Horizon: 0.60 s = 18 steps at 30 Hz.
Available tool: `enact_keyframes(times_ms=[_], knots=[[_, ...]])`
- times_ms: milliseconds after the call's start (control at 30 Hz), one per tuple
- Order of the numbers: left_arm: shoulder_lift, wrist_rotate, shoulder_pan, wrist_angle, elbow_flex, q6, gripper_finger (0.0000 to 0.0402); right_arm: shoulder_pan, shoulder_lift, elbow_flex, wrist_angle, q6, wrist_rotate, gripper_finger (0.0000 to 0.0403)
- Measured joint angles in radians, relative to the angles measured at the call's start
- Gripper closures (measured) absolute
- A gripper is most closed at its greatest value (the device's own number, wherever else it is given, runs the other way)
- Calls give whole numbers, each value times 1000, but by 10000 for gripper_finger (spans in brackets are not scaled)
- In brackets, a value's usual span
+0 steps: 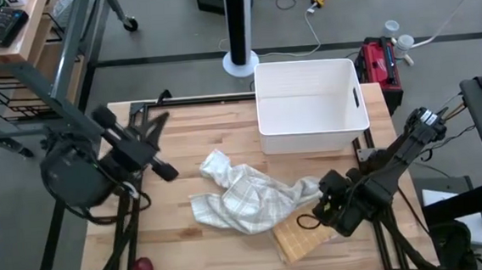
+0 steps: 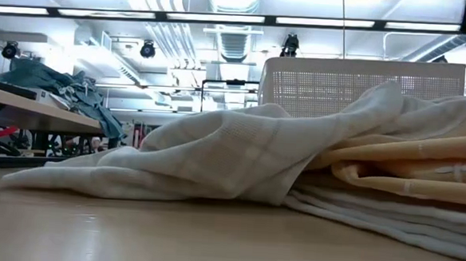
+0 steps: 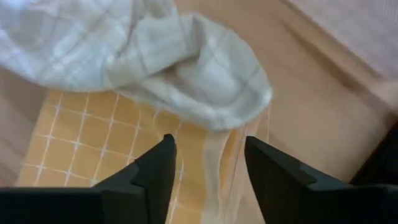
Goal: Fold towel
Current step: Fold the white checkered towel
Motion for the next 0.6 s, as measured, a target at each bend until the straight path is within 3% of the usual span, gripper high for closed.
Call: enact_keyframes(times_ms=[100, 167, 300, 400, 500, 600], knots=[[6, 28, -1, -84, -3, -81, 401, 1, -3, 8, 21, -99, 42, 205], [0, 92, -1, -195, -1, -191, 401, 16, 0, 9, 70, -267, 88, 197], [7, 392, 20, -468, -12, -562, 401, 19, 27, 8, 66, -419, 143, 193], [19, 522, 73, -602, -97, -817, 401, 17, 46, 8, 75, -484, 162, 194], [19, 596, 100, -598, -257, -911, 401, 34, 58, 8, 82, -539, 173, 193], [21, 640, 129, -458, -448, -919, 401, 59, 61, 8, 94, -547, 208, 190]])
